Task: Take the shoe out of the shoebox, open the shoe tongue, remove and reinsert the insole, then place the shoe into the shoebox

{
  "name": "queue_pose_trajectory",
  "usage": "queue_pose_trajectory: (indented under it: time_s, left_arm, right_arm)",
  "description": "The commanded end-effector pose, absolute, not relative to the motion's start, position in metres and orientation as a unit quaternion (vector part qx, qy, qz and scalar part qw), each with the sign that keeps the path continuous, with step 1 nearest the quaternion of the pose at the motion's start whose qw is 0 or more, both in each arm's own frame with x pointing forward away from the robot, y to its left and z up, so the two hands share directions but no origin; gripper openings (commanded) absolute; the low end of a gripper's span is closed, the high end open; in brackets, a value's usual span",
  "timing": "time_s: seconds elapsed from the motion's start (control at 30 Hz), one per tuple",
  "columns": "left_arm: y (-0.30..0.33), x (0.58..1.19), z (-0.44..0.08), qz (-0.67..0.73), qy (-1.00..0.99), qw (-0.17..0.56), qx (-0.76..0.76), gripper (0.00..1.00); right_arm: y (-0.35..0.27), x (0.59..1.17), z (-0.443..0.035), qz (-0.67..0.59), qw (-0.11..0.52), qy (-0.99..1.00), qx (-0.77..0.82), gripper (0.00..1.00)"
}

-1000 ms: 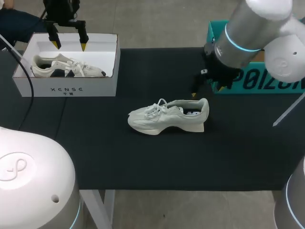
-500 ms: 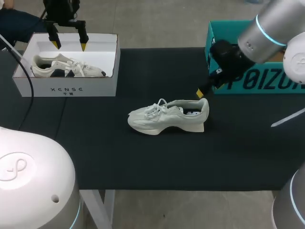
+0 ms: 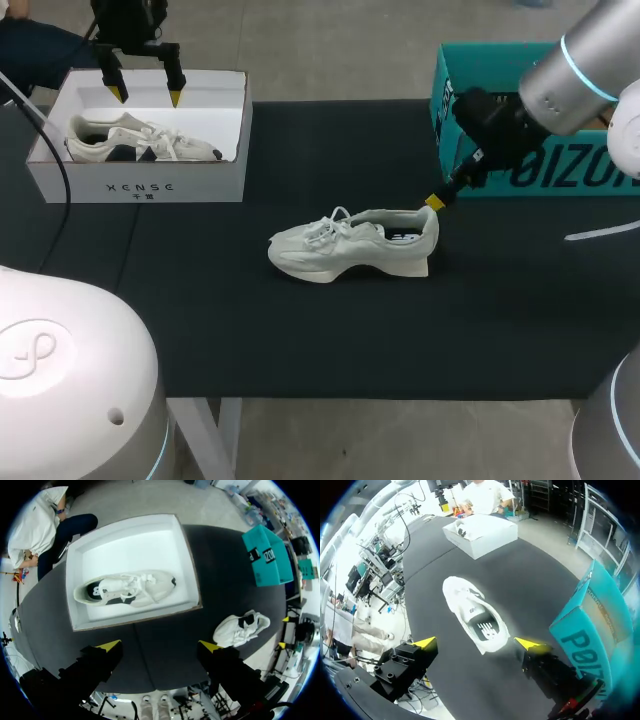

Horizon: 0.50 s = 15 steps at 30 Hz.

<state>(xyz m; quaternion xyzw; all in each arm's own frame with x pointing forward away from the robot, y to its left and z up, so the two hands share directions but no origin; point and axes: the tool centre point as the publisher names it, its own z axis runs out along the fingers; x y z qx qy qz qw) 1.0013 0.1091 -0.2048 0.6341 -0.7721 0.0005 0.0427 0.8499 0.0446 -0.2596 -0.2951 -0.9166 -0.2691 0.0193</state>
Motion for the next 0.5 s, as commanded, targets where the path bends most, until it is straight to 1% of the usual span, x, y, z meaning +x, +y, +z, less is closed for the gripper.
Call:
queue_pose_trajectory:
  time_s: [0.03, 0.23, 0.5]
  left_arm:
    - [0.1090, 1.0005, -0.2051, 0.001, -0.772, 0.042, 0.634, 1.00]
    - [0.1090, 1.0005, -0.2051, 0.001, -0.772, 0.042, 0.634, 1.00]
    - [0.1090, 1.0005, -0.2051, 0.001, -0.772, 0.042, 0.634, 1.00]
  right_arm:
    - [0.0248, 0.8486, -0.2640, -0.312, 0.009, -0.929, -0.200, 1.00]
    - [0.0166, 0.8482, -0.2597, -0.323, 0.036, -0.944, -0.054, 1.00]
    - [0.0166, 0.8482, -0.2597, -0.323, 0.036, -0.944, -0.054, 1.00]
